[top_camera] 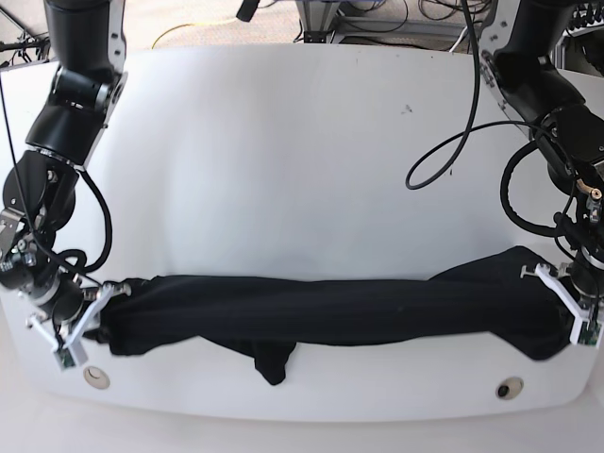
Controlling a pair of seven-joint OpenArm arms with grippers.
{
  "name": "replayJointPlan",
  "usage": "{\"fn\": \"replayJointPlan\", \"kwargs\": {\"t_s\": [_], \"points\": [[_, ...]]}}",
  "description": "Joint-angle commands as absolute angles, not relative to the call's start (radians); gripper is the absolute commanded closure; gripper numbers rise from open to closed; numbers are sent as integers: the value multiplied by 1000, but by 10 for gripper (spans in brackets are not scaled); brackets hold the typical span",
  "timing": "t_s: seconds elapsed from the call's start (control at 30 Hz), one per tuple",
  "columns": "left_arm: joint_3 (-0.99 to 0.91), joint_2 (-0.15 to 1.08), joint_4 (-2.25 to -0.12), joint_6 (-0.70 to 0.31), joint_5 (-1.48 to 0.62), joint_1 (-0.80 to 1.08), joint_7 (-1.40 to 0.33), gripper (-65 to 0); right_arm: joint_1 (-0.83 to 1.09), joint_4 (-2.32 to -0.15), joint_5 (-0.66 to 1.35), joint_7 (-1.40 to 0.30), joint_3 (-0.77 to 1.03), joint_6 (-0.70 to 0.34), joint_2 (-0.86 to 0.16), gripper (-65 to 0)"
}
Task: Fold the T-shirt properly
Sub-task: 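Lay the shirt down by pulling both grippers back across the table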
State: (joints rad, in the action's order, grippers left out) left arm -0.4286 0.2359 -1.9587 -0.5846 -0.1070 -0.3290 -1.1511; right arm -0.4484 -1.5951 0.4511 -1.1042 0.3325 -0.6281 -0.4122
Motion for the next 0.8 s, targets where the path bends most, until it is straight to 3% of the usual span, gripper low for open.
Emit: {"fn": "replayJointPlan", "kwargs": {"t_s": [0.0,0.13,0.3,0.77], "points": [[-452,248,-1979,-584,-104,-295,-1121,0,-371,-1669,446,-1092,384,-619,-406,0],[-503,248,-1979,-599,-104,-188,-1118,0,-226,-1722,446,-1092,453,-619,-351,0],[-567,248,-1979,-698,-102,-71,-1119,0,-77,-1784,446,-1092,509,-619,-288,0],[-582,248,-1942,-698,-101,140,-1101,-1,162,-1822,444,-1093,576,-619,-183,0]]}}
